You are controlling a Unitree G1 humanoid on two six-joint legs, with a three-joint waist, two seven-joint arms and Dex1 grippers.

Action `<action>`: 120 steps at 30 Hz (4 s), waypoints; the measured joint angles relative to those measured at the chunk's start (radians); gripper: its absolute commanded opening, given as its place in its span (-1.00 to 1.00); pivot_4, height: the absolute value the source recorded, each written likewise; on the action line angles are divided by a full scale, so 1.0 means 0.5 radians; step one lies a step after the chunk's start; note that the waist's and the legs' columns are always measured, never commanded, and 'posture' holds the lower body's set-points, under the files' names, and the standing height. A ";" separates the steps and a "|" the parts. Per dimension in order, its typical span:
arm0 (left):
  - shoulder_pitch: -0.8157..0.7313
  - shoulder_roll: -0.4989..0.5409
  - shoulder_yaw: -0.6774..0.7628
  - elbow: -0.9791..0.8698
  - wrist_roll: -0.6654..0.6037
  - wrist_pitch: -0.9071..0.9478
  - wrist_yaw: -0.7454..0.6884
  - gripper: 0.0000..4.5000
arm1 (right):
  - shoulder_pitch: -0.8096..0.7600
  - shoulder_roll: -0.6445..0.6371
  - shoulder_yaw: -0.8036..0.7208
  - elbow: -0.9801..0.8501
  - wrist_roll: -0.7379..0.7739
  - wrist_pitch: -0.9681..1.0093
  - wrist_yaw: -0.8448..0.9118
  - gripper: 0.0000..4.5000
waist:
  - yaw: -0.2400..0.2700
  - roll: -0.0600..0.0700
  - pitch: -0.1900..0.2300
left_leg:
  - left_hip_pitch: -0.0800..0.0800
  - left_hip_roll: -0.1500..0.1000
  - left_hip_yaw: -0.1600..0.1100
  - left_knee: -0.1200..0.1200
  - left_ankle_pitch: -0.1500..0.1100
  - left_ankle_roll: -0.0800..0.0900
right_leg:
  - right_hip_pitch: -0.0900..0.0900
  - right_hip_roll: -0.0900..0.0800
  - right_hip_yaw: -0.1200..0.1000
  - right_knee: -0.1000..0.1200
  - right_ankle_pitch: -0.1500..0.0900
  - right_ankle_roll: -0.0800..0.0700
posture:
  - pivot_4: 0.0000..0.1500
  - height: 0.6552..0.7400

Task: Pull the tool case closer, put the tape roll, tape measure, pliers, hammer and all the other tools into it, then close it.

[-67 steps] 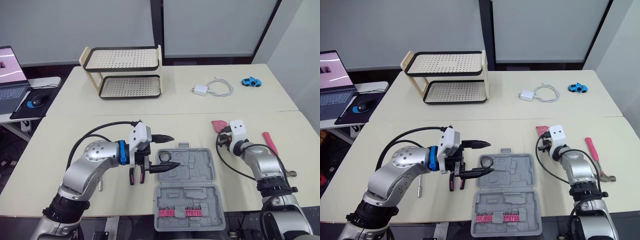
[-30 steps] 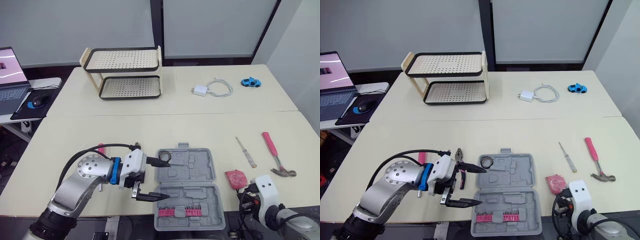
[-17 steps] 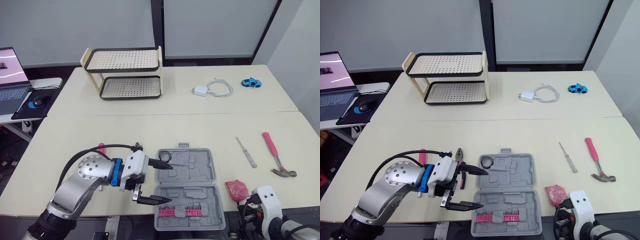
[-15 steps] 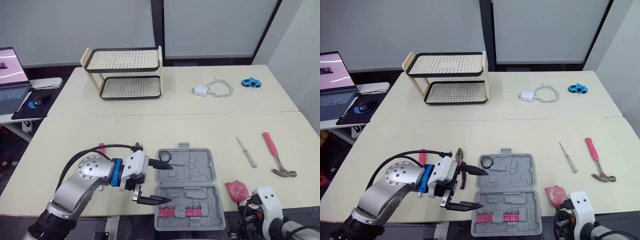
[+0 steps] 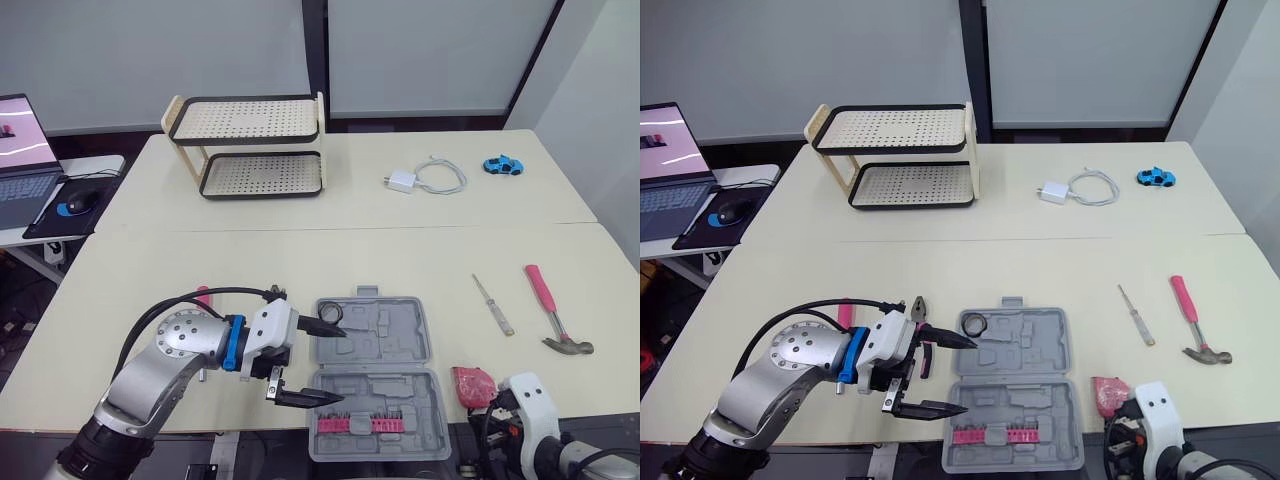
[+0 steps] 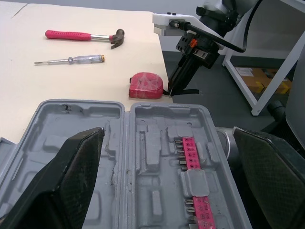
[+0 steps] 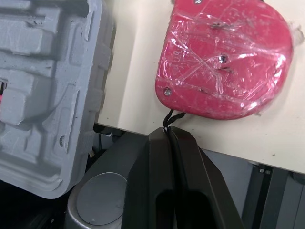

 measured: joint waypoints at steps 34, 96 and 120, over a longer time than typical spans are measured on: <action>0.145 0.027 0.002 -0.109 0.018 -0.058 0.029 1.00 | -0.431 -1.066 0.368 1.053 -0.824 -2.342 1.330 0.99 | 0.003 -0.005 0.004 | 0.025 0.003 0.001 -0.005 -0.001 0.001 | 0.038 0.001 -0.004 -0.026 -0.001 0.002 | 1.00 1.00; 0.042 0.142 0.208 -0.001 -0.082 0.179 0.211 1.00 | -1.641 -1.388 0.860 0.485 -0.746 -1.067 1.634 0.43 | -0.004 -0.001 0.009 | 0.022 0.003 -0.002 -0.005 -0.001 0.002 | 0.034 0.000 -0.005 -0.027 -0.001 0.002 | 1.00 1.00; 0.073 0.077 0.096 -0.001 0.157 0.070 0.382 1.00 | -2.630 -0.625 1.832 1.551 -1.324 -1.182 1.819 0.43 | -0.003 -0.001 0.009 | -0.008 0.000 0.000 -0.001 0.004 -0.008 | -0.005 -0.002 -0.003 -0.018 0.003 -0.002 | 1.00 1.00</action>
